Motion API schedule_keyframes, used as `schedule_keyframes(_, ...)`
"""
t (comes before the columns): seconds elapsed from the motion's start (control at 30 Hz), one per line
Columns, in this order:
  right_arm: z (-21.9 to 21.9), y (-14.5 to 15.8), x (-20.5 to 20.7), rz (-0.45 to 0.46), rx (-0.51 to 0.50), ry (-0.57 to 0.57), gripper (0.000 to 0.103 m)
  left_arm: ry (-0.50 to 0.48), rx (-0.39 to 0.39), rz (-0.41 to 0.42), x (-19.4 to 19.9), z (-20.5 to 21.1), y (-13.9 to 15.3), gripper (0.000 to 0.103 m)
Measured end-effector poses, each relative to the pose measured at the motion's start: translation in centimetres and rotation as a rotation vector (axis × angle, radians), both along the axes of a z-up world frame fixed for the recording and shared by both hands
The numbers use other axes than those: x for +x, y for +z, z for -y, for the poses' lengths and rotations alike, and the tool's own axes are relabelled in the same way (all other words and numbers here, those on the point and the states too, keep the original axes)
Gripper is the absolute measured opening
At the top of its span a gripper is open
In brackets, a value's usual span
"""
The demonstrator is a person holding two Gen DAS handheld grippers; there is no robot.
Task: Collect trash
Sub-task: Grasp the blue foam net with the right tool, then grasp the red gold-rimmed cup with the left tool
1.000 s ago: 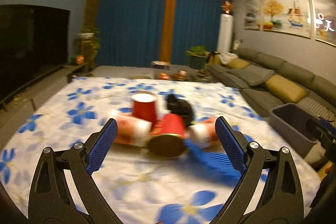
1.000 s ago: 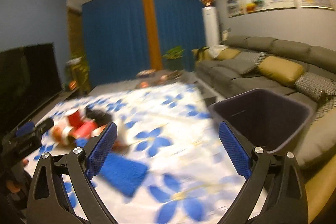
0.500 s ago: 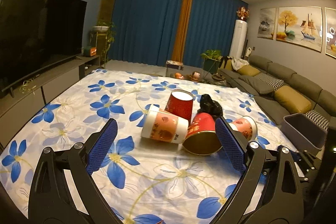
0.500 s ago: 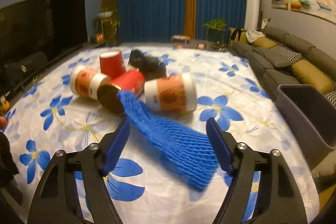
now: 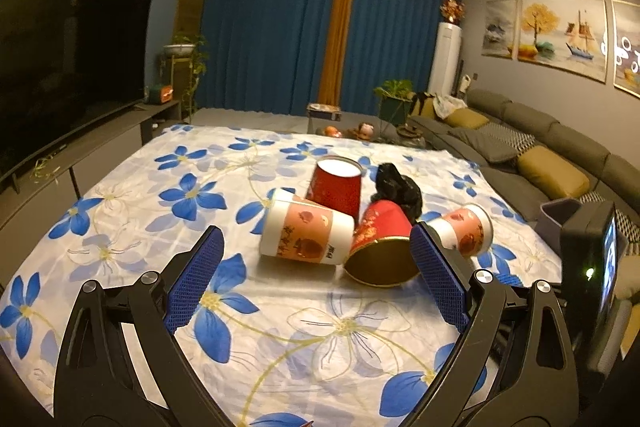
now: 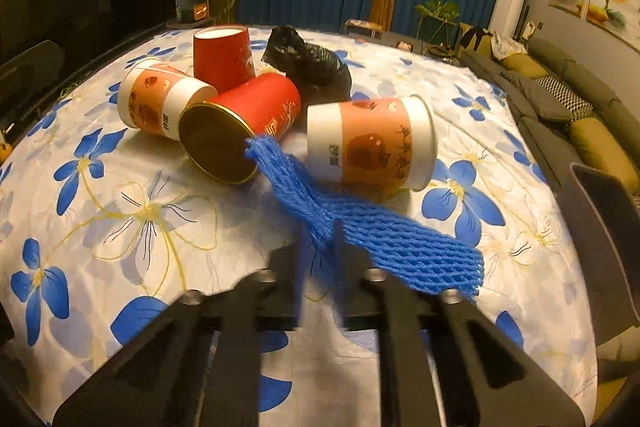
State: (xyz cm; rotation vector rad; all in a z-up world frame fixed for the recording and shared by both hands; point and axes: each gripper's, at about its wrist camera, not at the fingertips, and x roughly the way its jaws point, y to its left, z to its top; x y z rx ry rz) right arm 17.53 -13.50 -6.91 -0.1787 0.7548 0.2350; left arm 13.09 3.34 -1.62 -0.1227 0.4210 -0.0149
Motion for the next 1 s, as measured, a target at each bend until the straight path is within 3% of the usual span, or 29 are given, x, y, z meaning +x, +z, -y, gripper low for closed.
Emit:
schedule_keyframes(0.2, 1.8, 1.8, -1.7, 0.068, 0.063, -0.027, 0.005, -0.066, 0.037, -0.035, 1.6, 1.4, -0.6, 0.090)
schedule_keyframes(0.43, 4.4, 4.8, -3.9, 0.149, 0.136, -0.064, 0.005, -0.134, 0.118, -0.103, 5.1, 3.8, -2.2, 0.070)
schedule_keyframes(0.77, 5.4, 5.5, -4.5, 0.163, 0.172, -0.067, 0.005, -0.170, 0.187, -0.179, 7.6, 5.4, -3.3, 0.052)
schedule_keyframes(1.0, 5.6, 5.5, -4.6, 0.160, 0.186, -0.068, 0.005, -0.183, 0.186, -0.219, 8.8, 5.8, -4.0, 0.047)
